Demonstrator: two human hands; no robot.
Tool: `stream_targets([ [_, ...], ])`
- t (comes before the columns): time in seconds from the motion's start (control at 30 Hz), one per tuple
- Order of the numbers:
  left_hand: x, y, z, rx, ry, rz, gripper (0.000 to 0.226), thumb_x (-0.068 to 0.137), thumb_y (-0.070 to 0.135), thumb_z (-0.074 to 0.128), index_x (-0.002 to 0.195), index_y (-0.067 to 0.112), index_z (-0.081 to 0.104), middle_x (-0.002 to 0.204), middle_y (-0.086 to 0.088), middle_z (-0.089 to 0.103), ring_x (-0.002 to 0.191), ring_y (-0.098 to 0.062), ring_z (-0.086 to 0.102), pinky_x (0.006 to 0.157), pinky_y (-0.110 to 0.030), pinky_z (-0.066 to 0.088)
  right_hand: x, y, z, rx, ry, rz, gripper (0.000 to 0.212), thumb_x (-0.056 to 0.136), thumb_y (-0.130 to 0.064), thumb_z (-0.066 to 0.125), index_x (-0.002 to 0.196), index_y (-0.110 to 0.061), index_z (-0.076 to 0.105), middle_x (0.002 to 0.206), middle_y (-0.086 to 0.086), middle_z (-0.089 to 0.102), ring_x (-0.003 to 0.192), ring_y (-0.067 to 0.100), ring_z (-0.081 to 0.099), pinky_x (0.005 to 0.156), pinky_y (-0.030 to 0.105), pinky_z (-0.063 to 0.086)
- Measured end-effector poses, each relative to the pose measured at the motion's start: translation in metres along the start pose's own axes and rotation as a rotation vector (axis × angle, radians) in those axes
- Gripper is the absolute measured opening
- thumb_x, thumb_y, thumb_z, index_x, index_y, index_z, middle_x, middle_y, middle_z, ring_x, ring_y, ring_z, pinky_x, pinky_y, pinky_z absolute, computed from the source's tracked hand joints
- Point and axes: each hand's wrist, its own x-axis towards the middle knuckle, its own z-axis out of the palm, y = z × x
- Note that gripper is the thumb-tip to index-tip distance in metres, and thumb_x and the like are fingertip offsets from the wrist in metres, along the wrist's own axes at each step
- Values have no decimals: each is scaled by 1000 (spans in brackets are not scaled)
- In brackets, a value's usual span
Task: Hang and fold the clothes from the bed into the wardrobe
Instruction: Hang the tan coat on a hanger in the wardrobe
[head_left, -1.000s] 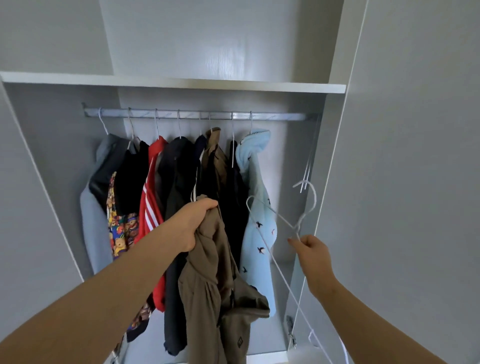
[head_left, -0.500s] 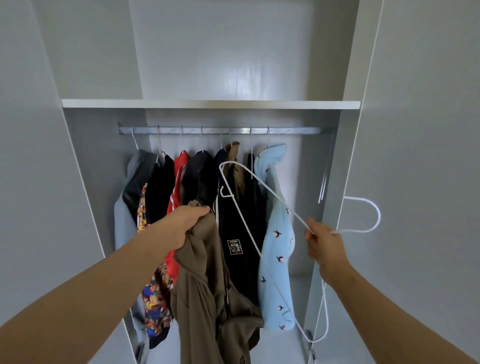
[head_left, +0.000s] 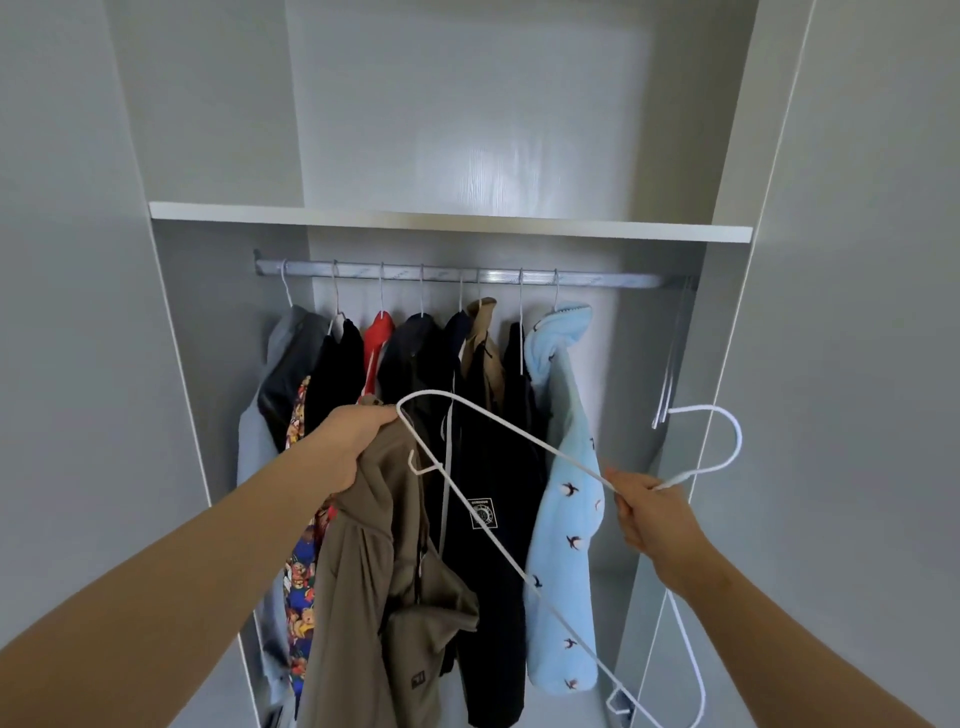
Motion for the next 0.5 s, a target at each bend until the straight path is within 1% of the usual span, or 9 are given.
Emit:
stream_targets([
  [0.1, 2, -1, 6, -73, 59, 80, 15, 89, 18, 61, 79, 7, 59, 75, -10, 59, 68, -21, 57, 72, -33, 49, 2, 6, -4, -143, -2, -9, 49, 90, -27, 60, 48, -14, 38, 39, -1, 29, 36, 11, 23, 42, 21, 24],
  [0.17, 1, -2, 10, -25, 92, 138, 12, 89, 20, 61, 87, 8, 60, 84, -9, 59, 80, -23, 57, 85, -34, 48, 3, 6, 3, -241, -34, -14, 49, 89, -30, 60, 47, -15, 40, 41, 0, 31, 36, 10, 25, 41, 19, 27],
  [0.23, -3, -6, 15, 59, 49, 165, 10, 90, 21, 60, 90, 11, 60, 96, -12, 59, 93, -25, 56, 97, -36, 45, 3, 6, 20, -262, -66, 1, 50, 89, -32, 59, 46, -15, 42, 41, -1, 32, 33, 8, 26, 39, 18, 26],
  [0.27, -6, -9, 18, 100, 8, 170, 10, 91, 21, 59, 90, 11, 61, 97, -12, 60, 96, -26, 57, 99, -37, 45, 2, 5, 29, -268, -77, 10, 49, 90, -32, 58, 47, -15, 42, 41, -1, 32, 33, 8, 26, 38, 17, 25],
  [0.33, -14, -14, 28, 164, -82, 178, 9, 92, 19, 58, 87, 13, 63, 88, -6, 62, 94, -23, 58, 95, -33, 46, 0, 5, 45, -299, -98, 17, 47, 91, -34, 55, 51, -14, 43, 42, -1, 32, 35, 8, 27, 37, 16, 25],
  [0.43, -28, -22, 46, 143, -223, 227, 12, 92, 14, 56, 95, 8, 66, 70, 2, 61, 72, -12, 58, 74, -21, 47, -3, 3, 63, -246, -131, 1, 46, 93, -30, 54, 52, -12, 45, 34, -6, 30, 29, 7, 26, 33, 15, 23],
  [0.5, -38, -26, 55, 176, -302, 268, 15, 92, 14, 56, 92, 4, 67, 54, 10, 60, 58, -2, 56, 67, -17, 45, -6, -2, 73, -152, -153, 3, 43, 94, -25, 52, 55, -11, 45, 30, -9, 31, 25, 4, 26, 30, 14, 22],
])
